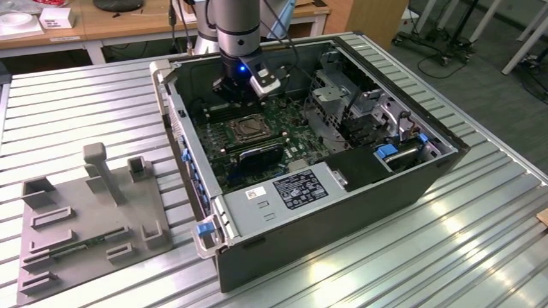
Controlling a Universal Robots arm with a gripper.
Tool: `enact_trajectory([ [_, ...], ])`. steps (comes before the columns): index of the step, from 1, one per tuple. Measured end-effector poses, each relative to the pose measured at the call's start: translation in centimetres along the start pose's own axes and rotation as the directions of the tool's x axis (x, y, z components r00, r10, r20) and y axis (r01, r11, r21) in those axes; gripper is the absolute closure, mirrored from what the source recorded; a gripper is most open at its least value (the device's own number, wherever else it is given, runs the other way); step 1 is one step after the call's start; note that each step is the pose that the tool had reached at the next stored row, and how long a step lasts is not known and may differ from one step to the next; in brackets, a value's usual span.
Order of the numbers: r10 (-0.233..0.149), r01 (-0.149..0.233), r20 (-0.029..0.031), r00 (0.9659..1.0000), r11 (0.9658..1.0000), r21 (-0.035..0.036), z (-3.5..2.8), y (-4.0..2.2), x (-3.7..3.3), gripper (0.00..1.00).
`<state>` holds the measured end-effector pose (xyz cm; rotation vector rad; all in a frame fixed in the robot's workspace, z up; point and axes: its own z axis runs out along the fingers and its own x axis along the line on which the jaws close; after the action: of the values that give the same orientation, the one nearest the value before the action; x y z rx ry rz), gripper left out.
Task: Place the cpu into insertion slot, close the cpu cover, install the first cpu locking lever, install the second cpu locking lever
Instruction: 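Install the first cpu locking lever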
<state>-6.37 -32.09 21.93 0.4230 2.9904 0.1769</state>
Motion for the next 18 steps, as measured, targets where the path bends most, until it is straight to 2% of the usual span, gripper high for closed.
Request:
enact_trajectory([
  [2,-0.01,0.01,-0.0075,0.9999,0.9999,0.0114,0.02,0.0,0.0,0.89],
  [3,-0.012,0.012,-0.0091,0.9999,0.9998,0.0136,0.02,0.0,0.0,0.89],
  [18,-0.029,0.03,-0.0115,0.9995,0.9995,0.0119,0.02,0.0,0.0,0.89],
])
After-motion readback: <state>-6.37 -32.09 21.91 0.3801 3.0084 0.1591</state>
